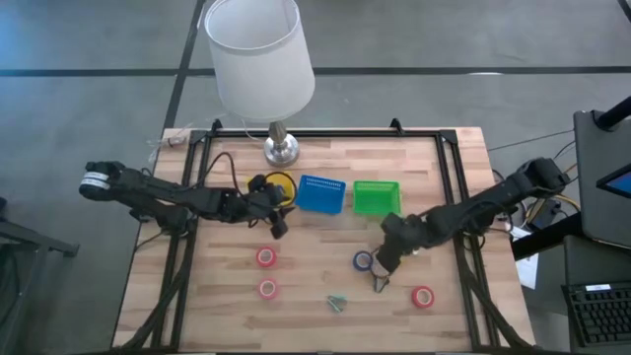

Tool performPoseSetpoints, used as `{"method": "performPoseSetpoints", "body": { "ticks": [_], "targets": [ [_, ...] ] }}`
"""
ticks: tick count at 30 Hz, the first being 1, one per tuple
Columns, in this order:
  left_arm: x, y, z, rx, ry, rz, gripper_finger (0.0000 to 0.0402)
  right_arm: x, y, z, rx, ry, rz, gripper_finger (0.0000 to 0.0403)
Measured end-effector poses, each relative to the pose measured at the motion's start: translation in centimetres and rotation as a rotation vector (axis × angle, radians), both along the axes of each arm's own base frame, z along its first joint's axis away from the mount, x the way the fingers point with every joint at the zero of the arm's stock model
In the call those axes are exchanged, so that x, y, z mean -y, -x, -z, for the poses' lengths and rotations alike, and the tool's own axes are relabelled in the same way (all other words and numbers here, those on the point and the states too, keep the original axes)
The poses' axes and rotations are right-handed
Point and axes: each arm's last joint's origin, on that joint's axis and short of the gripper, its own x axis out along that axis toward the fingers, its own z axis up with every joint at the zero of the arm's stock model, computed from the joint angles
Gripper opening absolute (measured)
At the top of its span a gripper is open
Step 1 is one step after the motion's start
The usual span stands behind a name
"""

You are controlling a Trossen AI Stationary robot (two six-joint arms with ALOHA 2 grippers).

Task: Pick and place Stapler, Stapler remover, tape
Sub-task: Put the yellow stapler into the yellow bin

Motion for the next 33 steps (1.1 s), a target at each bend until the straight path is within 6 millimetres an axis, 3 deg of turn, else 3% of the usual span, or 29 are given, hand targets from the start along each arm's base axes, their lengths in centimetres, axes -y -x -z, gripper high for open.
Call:
{"method": "performPoseSetpoints", "body": {
  "ticks": [13, 33],
  "targets": [
    [0.0, -0.5, -0.7, 0.064, -0.058, 0.039, 0.0151, -2.6, 1.5, 1.3, -0.092, -0.030, 0.199, 0.0123],
    [0.0, -0.9, -1.6, 0.116, -0.153, 0.090, 0.0151, -2.9, 1.8, 2.7, -0.238, -0.073, 0.318, 0.0123]
  ]
}}
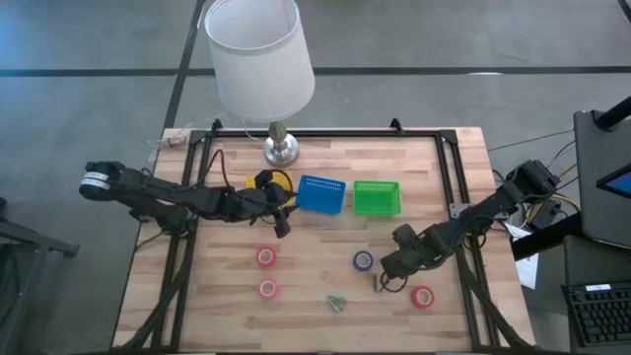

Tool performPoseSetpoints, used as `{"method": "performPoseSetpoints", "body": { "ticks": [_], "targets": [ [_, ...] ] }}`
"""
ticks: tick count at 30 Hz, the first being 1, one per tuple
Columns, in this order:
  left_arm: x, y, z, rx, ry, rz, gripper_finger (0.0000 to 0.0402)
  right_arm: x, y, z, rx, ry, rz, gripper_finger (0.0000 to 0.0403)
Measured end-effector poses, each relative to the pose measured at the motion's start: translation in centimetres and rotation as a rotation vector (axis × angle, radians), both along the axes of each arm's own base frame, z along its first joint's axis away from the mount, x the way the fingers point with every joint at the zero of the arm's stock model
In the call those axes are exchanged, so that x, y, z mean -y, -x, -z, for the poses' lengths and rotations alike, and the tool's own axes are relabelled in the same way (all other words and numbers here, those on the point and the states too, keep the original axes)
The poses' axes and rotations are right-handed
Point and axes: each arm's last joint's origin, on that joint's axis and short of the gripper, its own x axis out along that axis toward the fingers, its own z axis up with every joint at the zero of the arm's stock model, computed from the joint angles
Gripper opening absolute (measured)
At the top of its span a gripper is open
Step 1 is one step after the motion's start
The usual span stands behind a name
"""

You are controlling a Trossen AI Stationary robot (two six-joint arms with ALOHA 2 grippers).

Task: Pick and place Stapler, Stapler remover, tape
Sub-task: Put the yellow stapler into the yellow bin

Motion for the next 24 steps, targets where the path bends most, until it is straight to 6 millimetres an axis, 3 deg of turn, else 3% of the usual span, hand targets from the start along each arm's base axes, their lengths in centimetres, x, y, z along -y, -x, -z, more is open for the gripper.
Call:
{"method": "performPoseSetpoints", "body": {
  "ticks": [24],
  "targets": [
    [0.0, -0.3, -0.7, 0.067, -0.038, 0.015, 0.0151, 0.1, 0.2, 1.3, -0.073, 0.028, 0.070, 0.0123]
  ]
}}
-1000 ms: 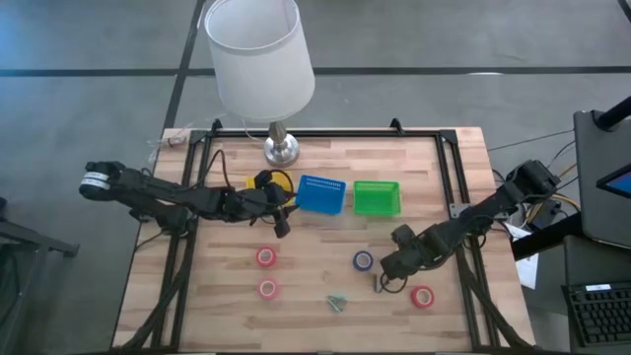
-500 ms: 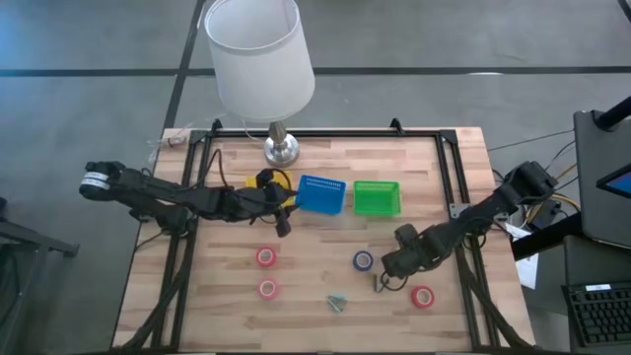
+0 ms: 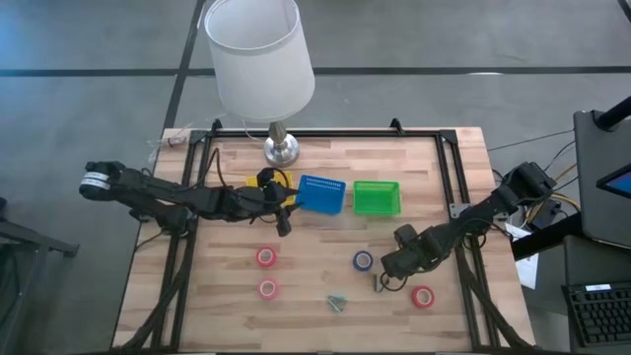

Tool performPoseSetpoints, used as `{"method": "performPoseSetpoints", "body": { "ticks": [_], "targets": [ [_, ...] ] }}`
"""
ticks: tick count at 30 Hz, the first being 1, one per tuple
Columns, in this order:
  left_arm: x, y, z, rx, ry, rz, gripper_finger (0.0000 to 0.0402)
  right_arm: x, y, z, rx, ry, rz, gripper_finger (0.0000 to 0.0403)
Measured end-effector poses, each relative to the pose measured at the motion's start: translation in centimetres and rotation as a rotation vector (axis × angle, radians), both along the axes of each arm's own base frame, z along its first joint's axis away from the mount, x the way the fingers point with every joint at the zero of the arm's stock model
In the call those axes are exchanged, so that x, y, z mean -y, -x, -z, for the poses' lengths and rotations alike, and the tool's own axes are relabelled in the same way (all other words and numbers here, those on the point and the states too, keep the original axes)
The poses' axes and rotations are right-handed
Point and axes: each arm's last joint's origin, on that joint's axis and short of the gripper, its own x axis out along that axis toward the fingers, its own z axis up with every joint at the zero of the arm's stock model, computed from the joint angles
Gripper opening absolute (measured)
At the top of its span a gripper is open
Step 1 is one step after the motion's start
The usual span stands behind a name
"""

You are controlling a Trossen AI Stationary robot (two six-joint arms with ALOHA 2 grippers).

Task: Pick and place Stapler, Stapler remover, tape
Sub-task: Put the yellow stapler into the yellow bin

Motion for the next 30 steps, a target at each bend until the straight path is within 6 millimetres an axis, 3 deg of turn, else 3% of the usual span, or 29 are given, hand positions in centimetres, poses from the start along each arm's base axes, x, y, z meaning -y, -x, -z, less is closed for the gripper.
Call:
{"method": "performPoseSetpoints", "body": {
  "ticks": [11, 20, 30],
  "targets": [
    [0.0, 0.0, 0.0, 0.000, 0.000, -0.001, 0.0151, 0.8, 0.6, 1.1, -0.028, 0.015, 0.061, 0.0123],
    [0.0, 0.0, 0.0, -0.001, 0.000, -0.001, 0.0151, 1.0, -0.2, 1.1, 0.025, -0.003, -0.069, 0.0123],
    [0.0, 0.0, 0.0, -0.002, 0.000, -0.001, 0.0151, 1.8, -0.1, 1.5, 0.009, 0.009, -0.067, 0.0123]
  ]
}}
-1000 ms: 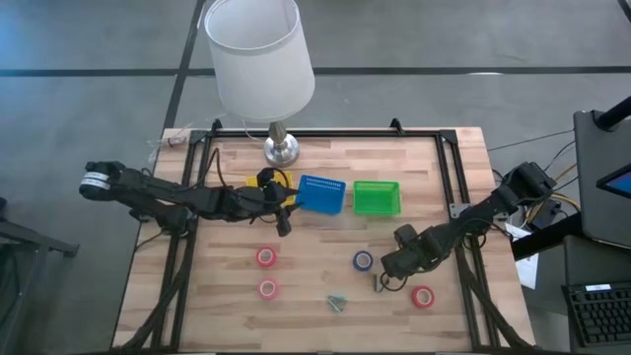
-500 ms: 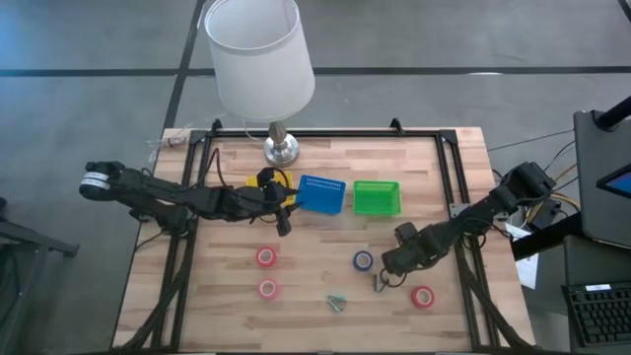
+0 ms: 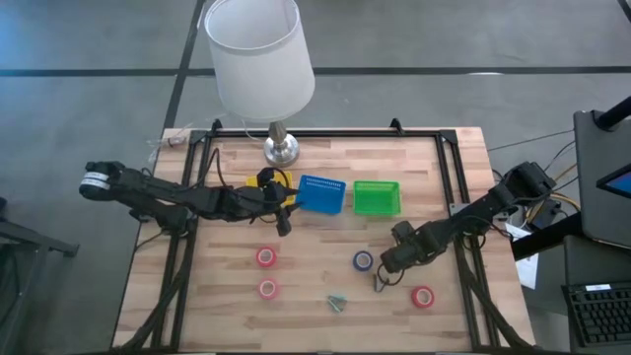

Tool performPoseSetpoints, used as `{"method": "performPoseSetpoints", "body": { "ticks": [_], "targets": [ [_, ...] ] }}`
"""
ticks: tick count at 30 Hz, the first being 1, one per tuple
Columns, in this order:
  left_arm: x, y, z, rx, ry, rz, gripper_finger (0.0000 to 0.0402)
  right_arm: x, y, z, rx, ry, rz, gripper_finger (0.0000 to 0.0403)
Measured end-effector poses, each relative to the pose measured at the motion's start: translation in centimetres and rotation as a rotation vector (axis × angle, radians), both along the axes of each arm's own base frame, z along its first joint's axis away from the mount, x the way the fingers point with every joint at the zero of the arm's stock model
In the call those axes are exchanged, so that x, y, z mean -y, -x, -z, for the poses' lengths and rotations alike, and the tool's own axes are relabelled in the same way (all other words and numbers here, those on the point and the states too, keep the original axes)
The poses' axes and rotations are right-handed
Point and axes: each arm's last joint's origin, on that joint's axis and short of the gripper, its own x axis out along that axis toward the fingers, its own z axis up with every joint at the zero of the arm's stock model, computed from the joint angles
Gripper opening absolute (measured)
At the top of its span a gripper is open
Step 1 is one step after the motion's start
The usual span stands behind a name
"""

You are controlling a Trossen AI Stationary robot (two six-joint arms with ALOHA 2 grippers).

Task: Pick and place Stapler, Stapler remover, tape
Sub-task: Put the yellow stapler into the yellow bin

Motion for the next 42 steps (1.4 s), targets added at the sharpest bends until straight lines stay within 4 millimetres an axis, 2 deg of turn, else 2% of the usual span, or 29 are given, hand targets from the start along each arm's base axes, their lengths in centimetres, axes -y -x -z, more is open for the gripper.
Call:
{"method": "performPoseSetpoints", "body": {
  "ticks": [6, 17, 23, 31, 35, 42],
  "targets": [
    [0.00, 0.00, 0.00, 0.000, 0.000, 0.000, 0.0151, 0.18, -0.07, 0.00, 0.010, 0.055, -0.123, 0.0123],
    [0.00, 0.01, 0.03, 0.001, 0.007, -0.001, 0.0151, 0.92, -0.46, -0.01, 0.021, 0.083, -0.133, 0.0123],
    [0.00, 0.07, 0.22, -0.005, 0.010, -0.002, 0.0151, 0.65, -0.35, 0.02, -0.008, -0.008, -0.099, 0.0123],
    [0.05, 0.07, 0.25, 0.001, 0.032, 0.002, 0.0151, 0.77, -0.40, 0.02, -0.007, 0.003, -0.144, 0.0121],
    [0.06, 0.06, 0.24, 0.004, 0.040, 0.005, 0.0151, 0.78, -0.40, 0.02, -0.008, 0.003, -0.146, 0.0109],
    [0.06, 0.06, 0.24, 0.012, 0.056, 0.000, 0.0151, 0.76, -0.41, 0.03, -0.009, 0.004, -0.209, 0.0065]
  ]
}}
